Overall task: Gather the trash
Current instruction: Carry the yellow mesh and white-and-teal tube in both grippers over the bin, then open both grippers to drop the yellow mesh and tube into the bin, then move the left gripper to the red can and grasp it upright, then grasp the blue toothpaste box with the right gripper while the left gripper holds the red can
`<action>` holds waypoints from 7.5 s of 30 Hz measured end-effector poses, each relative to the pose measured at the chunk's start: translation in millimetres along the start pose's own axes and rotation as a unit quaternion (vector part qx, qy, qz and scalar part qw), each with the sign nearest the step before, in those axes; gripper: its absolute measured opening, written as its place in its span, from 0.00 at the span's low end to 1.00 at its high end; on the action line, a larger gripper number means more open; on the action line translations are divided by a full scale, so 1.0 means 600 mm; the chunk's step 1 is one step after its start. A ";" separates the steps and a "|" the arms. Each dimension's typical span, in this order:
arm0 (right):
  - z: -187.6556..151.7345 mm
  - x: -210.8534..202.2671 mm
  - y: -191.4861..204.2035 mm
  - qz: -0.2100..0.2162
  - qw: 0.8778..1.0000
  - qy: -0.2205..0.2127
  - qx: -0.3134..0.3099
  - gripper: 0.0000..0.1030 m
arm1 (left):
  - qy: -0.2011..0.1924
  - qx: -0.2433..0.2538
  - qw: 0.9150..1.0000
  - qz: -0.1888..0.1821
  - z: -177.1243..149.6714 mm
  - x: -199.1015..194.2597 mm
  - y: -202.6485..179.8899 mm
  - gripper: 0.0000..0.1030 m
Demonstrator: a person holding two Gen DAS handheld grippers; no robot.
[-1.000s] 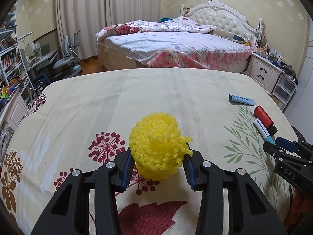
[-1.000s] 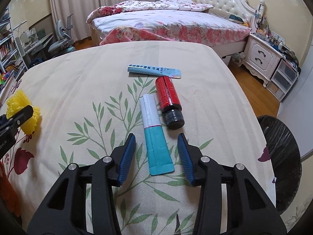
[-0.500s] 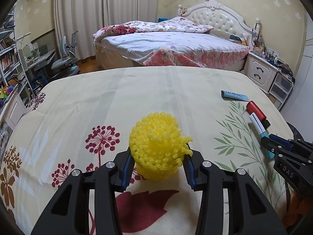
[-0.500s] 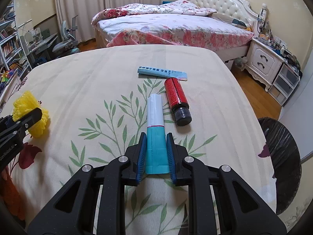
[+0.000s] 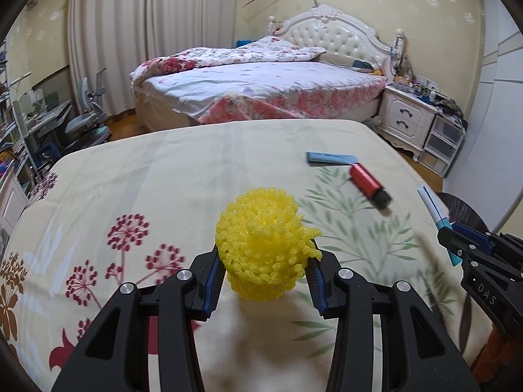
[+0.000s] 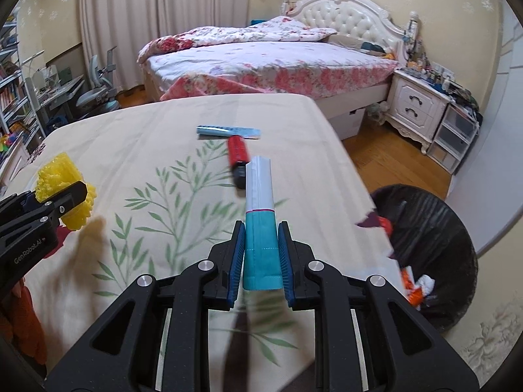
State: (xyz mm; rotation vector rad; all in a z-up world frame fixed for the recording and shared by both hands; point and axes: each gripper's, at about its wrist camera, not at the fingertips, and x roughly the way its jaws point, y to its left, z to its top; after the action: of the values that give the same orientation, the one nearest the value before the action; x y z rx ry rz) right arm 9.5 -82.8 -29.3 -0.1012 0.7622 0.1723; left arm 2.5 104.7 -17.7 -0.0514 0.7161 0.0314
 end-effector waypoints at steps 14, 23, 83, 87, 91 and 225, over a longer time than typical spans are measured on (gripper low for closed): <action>-0.028 -0.026 -0.168 -0.086 0.993 -0.022 0.082 0.20 | -0.025 0.089 0.992 -0.084 0.018 0.003 -0.204 0.43; -0.039 -0.027 -0.251 -0.127 0.984 -0.027 0.125 0.20 | -0.030 0.130 0.984 -0.120 0.035 0.028 -0.305 0.43; -0.045 0.034 -0.372 -0.194 0.957 -0.029 0.213 0.42 | 0.027 0.175 0.976 -0.128 0.051 0.140 -0.479 0.71; -0.045 0.032 -0.373 -0.197 0.956 -0.031 0.215 0.46 | 0.029 0.171 0.977 -0.126 0.052 0.139 -0.476 0.72; -0.045 0.029 -0.374 -0.199 0.955 -0.033 0.217 0.50 | 0.029 0.160 0.979 -0.121 0.056 0.137 -0.466 0.72; 0.158 0.238 0.115 0.033 0.997 0.058 -0.042 0.25 | 0.078 -0.071 0.991 0.080 0.049 0.134 0.131 0.24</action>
State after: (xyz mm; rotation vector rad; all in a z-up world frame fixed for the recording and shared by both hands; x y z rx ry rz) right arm 162.0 16.6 -62.6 -0.1667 0.8752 0.2620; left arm 78.7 186.0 -51.2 -0.1332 0.8725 0.2349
